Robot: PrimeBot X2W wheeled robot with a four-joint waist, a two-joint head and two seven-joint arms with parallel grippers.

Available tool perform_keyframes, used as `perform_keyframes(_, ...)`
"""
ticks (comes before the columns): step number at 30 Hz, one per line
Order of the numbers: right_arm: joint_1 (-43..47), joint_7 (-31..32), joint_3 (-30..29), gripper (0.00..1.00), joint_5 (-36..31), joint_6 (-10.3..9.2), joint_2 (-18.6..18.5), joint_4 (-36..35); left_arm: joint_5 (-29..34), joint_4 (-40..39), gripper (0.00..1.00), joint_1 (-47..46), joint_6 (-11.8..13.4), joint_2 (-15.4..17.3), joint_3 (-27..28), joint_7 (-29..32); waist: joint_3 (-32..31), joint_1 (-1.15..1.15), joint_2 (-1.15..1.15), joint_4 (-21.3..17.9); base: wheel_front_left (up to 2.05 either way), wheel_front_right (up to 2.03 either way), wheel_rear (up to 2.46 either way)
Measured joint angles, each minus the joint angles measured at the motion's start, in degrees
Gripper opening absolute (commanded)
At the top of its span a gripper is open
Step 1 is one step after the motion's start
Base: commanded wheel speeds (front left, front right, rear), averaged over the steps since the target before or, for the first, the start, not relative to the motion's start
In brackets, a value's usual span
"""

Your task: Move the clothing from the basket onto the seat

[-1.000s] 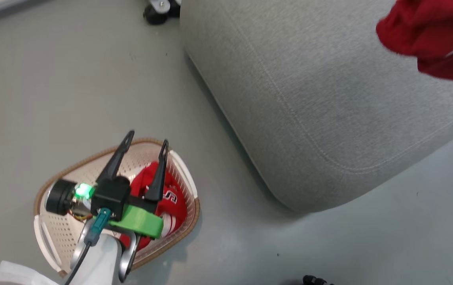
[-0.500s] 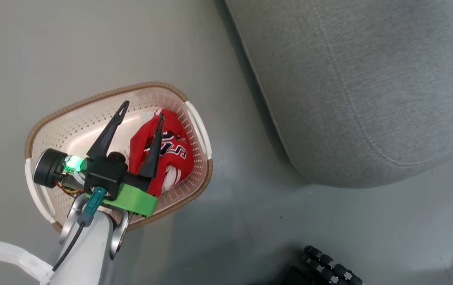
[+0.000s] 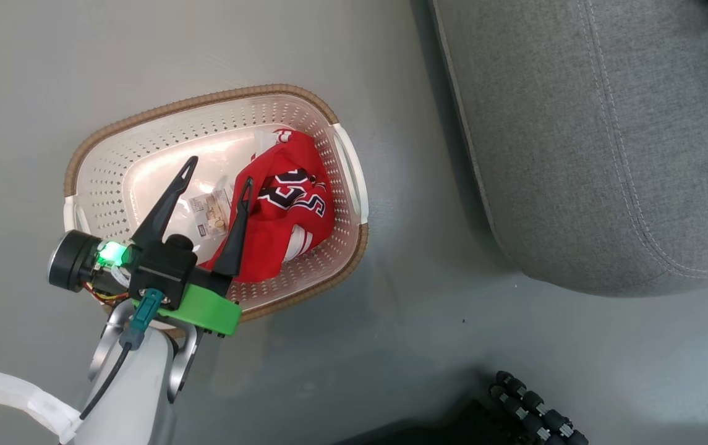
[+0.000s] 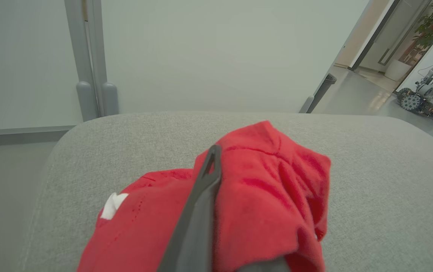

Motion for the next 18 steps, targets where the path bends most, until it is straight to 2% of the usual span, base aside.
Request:
perform_keyframes(4, 0.0, 0.0, 2.8, 0.0, 1.2, 0.0, -0.1, 4.7, -0.1, 0.4, 1.0, 0.0, 0.0, 0.0, -0.3, 0.0, -0.1, 0.0, 0.0, 0.2, 0.0, 0.0, 0.0)
perform_keyframes(5, -0.1, 0.0, 3.5, 0.25, 1.7, 0.0, -0.1, 5.5, -0.1, 0.5, 1.0, 0.0, 0.1, 0.0, -0.4, 0.0, -0.2, 0.0, 0.0, 0.2, 0.0, 0.0, 0.0)
perform_keyframes(6, -0.2, 0.0, 4.2, 0.87, 2.4, 0.0, -0.1, 6.4, -0.2, 0.6, 1.0, 0.0, 0.1, 0.0, -0.4, 0.0, -0.4, 0.0, 0.0, 0.1, 0.0, 0.0, 0.0)
perform_keyframes(7, -0.2, 0.0, 5.1, 1.0, 2.9, 0.0, -0.1, 7.0, -0.3, 0.7, 1.0, 0.0, 0.2, 0.1, -0.3, 0.0, -0.5, 0.0, 0.0, 0.1, 0.0, 0.0, 0.0)
perform_keyframes(18, 1.6, 0.0, 15.3, 1.0, 6.8, 0.0, -2.3, 10.5, -1.4, 0.6, 1.0, 0.2, 0.6, -1.2, 0.4, 0.0, -5.2, 0.0, 0.0, -0.9, 0.0, 0.0, 0.0)
